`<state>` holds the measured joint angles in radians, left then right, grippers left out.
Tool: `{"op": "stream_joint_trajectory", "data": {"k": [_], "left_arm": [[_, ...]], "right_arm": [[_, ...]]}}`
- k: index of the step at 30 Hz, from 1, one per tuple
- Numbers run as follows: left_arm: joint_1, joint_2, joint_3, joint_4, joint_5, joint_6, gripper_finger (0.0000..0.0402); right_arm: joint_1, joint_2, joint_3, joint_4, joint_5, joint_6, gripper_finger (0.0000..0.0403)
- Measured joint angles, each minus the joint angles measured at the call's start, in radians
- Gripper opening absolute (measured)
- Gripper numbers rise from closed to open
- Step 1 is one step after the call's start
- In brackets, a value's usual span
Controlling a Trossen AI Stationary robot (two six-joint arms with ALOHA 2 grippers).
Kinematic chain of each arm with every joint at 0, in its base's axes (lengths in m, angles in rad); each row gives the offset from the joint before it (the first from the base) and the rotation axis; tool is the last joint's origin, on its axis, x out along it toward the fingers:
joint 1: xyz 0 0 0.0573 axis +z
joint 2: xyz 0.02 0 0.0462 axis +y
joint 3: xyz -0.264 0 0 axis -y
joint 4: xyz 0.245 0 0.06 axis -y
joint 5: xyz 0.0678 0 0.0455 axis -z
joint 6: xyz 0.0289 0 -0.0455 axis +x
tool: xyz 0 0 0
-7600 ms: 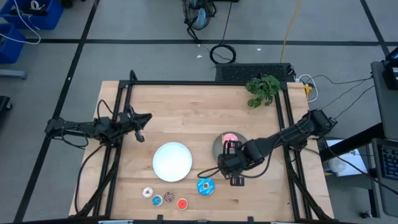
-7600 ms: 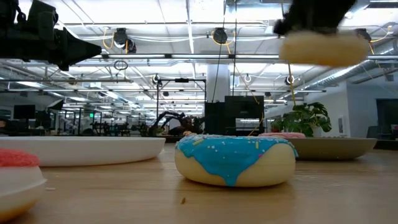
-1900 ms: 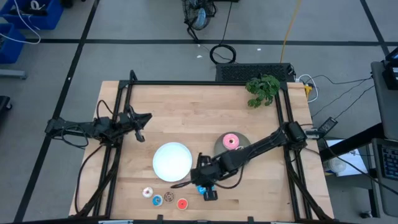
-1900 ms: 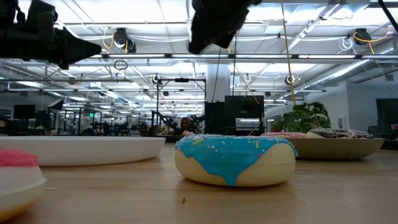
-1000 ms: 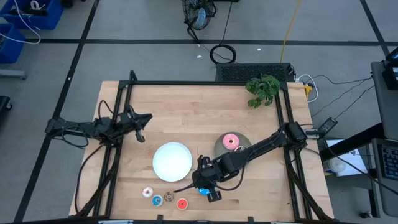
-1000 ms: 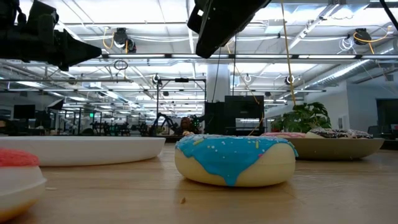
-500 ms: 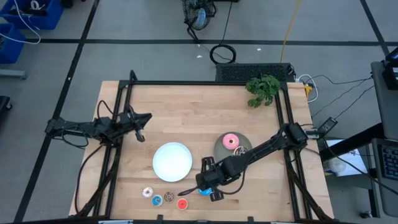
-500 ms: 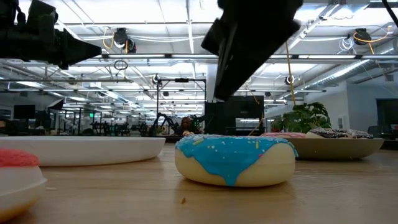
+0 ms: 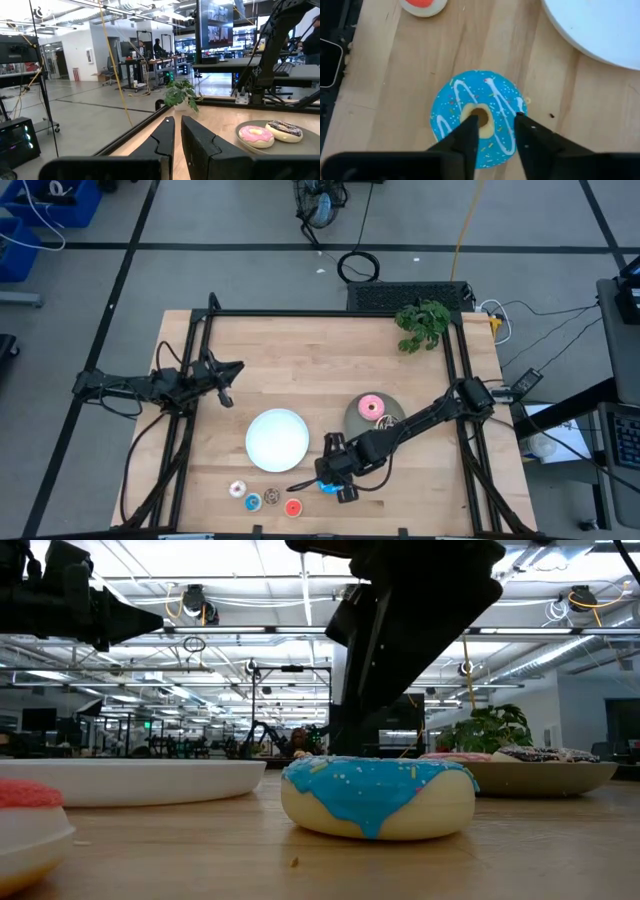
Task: Pick & Place donuts
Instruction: Put the large blue donut on the gray plate
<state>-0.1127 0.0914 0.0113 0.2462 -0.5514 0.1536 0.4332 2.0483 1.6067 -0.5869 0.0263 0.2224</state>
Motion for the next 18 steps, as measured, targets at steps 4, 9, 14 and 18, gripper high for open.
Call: {"op": "stream_joint_trajectory", "data": {"k": [4,9,14,18], "left_arm": [[0.000,0.000,0.000,0.000,0.000,-0.001,0.0037],[0.000,0.000,0.000,0.000,0.000,-0.001,0.0037],[0.000,0.000,0.000,0.000,0.000,-0.001,0.0037],[0.000,0.000,0.000,0.000,0.000,-0.001,0.0037]], "right_arm": [[0.000,0.000,0.000,0.000,0.024,-0.010,0.0169],[0.000,0.000,-0.005,0.010,0.025,-0.025,0.0222],[-0.007,0.000,-0.076,0.103,0.024,-0.028,0.0255],[-0.020,0.000,-0.125,0.120,0.024,-0.007,0.0264]]}}
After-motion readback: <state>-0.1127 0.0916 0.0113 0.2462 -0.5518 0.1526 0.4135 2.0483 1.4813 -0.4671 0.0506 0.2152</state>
